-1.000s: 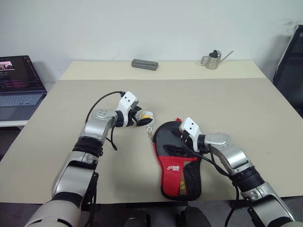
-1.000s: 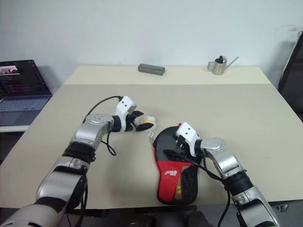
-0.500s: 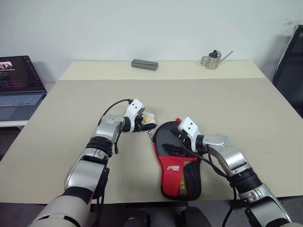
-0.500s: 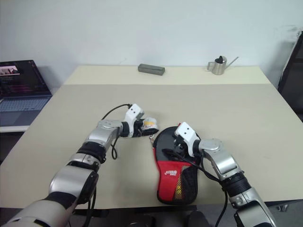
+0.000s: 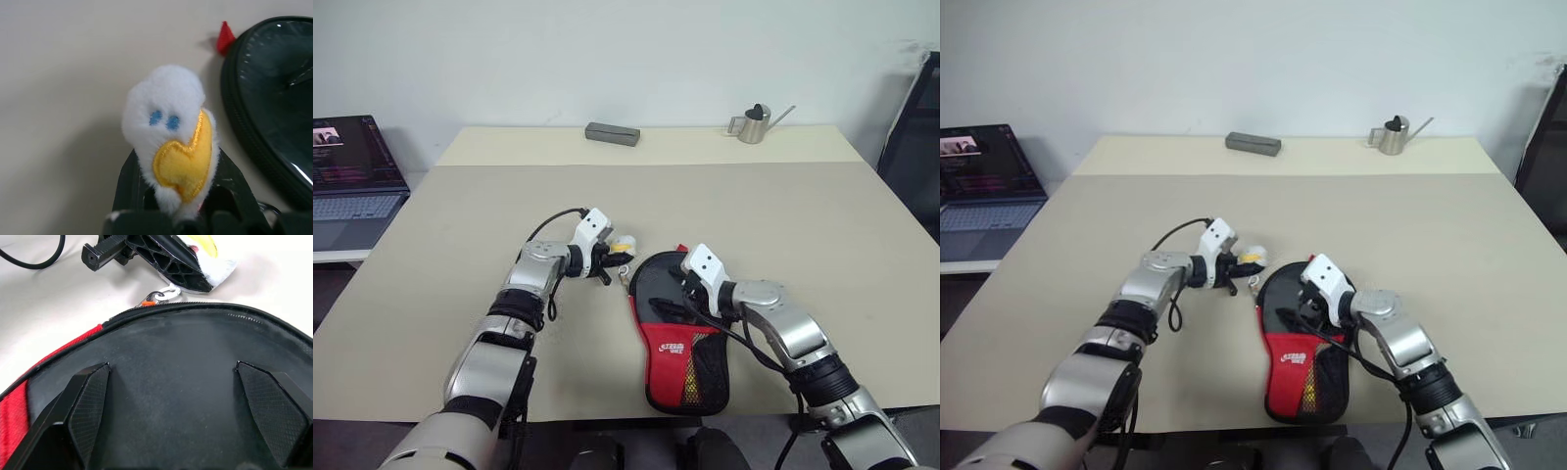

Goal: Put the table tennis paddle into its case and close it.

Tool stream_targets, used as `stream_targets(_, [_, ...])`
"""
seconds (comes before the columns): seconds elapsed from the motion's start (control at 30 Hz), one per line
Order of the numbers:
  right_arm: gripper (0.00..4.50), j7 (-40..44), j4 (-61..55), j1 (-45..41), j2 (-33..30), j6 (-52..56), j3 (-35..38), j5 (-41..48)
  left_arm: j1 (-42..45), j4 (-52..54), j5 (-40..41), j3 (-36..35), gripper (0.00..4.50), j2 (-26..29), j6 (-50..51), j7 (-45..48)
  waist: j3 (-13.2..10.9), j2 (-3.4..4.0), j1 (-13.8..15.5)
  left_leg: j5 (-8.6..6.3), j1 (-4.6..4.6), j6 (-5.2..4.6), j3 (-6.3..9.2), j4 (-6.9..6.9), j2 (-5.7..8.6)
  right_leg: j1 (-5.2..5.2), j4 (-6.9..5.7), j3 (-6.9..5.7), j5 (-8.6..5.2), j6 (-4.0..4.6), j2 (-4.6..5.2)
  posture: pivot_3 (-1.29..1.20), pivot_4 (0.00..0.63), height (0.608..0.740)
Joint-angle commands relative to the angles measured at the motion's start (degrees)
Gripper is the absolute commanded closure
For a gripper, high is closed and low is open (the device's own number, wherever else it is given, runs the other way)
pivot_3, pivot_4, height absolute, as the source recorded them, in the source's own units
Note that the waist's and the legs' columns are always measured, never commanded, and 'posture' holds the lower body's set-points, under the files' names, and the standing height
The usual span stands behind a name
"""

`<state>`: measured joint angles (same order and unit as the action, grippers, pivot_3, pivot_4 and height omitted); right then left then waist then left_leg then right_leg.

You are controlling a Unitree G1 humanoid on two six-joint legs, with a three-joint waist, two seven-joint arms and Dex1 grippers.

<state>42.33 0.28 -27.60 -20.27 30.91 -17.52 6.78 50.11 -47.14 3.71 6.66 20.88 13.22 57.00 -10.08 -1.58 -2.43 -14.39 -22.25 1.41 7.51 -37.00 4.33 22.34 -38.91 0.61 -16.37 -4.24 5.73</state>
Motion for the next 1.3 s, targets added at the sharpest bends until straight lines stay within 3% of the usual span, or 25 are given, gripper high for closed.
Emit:
stream_targets(0.03, [0.0, 0.37, 1.08, 1.72, -0.88, 3.81, -2.42, -1.47, 2.03, 5.82, 1.62, -1.08, 4.01, 0.74, 1.93, 1.32, 0.01, -0.01, 0.07, 0.0, 0.0, 0.0, 0.01, 0.0, 0.0, -0.01, 0.0, -0.01, 0.0, 0.0, 0.0, 0.0, 0.15, 0.74])
stream_targets(0.53, [0.0, -2.95, 4.77, 2.23, 2.84, 3.97, -4.79, -3.95, 8.2, 1.24, -0.76, 0.47, 4.01, -0.71, -0.48, 1.74, 0.05, -0.04, -0.22, 0.01, 0.3, 0.02, -0.02, 0.02, 0.0, -0.16, -0.07, 0.04, 0.0, 0.0, -0.1, 0.0, 0.15, 0.74])
stream_targets(0.83, [0.0, -4.43, 6.81, 3.46, 5.45, 5.3, -4.97, -3.86, 13.95, -15.47, -6.95, 2.77, 4.02, -3.38, -9.59, -3.3, 0.2, -0.16, -0.45, 0.01, 0.38, 0.02, -0.03, 0.02, 0.01, -0.22, -0.07, 0.04, 0.01, -0.01, -0.21, 0.0, 0.15, 0.74])
stream_targets(1.3, [0.0, -4.33, 11.51, 7.79, 2.53, 2.49, -3.48, -4.4, 19.5, -22.71, -7.45, -0.93, 4.02, -3.65, -11.34, -3.95, 1.03, -0.26, 0.1, -0.02, 0.49, 0.05, 0.03, 0.02, 0.02, -0.42, 0.02, -0.04, 0.0, -0.05, -0.25, 0.0, 0.15, 0.74])
